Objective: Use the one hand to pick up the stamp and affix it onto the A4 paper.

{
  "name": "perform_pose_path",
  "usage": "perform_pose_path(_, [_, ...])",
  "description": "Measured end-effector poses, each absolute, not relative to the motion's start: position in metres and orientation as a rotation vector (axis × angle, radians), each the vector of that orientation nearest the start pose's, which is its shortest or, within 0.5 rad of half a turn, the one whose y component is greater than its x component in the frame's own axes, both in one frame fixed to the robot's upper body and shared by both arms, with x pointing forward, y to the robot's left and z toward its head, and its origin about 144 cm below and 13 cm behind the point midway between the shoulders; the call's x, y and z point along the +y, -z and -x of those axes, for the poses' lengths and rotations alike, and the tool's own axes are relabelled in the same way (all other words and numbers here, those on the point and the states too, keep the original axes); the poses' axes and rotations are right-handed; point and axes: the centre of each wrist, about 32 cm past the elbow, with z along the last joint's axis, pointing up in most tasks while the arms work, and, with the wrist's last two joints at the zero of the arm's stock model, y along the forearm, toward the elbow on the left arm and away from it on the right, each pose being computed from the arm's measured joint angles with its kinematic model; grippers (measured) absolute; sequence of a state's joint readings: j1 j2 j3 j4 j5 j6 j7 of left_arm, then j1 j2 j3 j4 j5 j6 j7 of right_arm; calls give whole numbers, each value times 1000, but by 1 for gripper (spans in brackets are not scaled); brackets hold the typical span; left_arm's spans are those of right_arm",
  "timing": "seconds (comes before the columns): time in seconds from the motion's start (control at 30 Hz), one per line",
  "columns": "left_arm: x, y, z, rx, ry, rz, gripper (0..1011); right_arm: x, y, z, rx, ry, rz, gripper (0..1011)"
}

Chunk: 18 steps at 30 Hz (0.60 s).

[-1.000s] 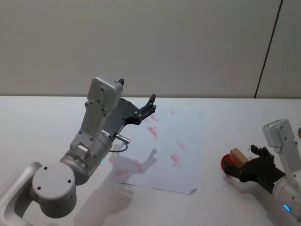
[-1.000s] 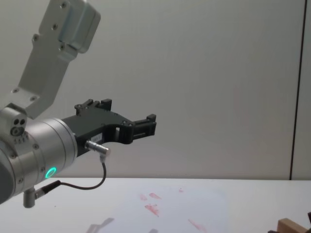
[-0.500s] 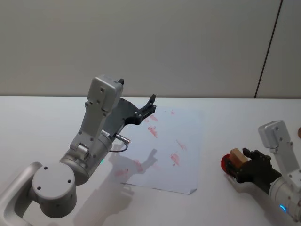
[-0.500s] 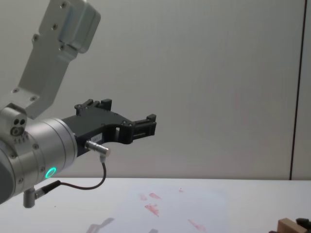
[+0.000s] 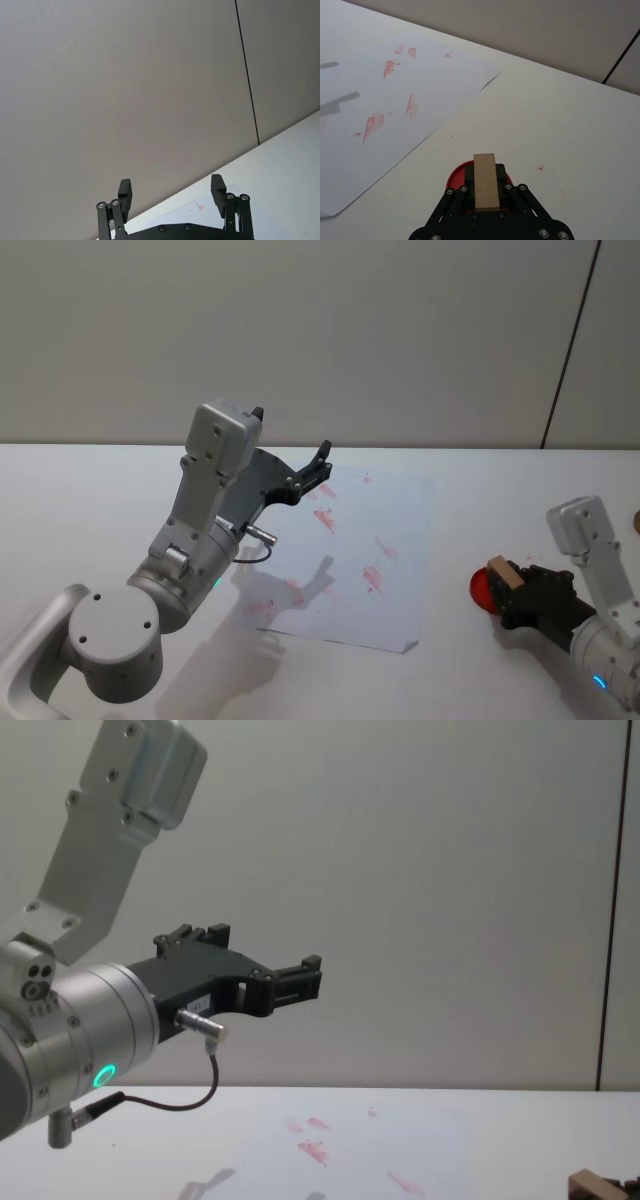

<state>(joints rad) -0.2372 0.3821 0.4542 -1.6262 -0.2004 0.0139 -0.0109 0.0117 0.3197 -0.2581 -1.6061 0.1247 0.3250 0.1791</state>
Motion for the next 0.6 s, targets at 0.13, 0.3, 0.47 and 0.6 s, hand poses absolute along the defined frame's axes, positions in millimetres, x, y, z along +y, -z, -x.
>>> perform_pose_path(0.13, [198, -1204, -492, -268, -1124, -61, 1003, -239, -1142, -452, 112, 1146, 411, 220])
perform_pose_path(0.3, [198, -1204, -492, -268, -1124, -61, 1003, -238, -1142, -452, 99, 1146, 397, 221])
perform_pose_path(0.47, [198, -1204, -492, -268, -1124, -61, 1003, -237, -1146, -453, 71, 1146, 358, 221])
perform_pose_path(0.6, [198, -1204, -492, -268, -1124, -61, 1003, -234, -1153, -456, 48, 1143, 312, 221])
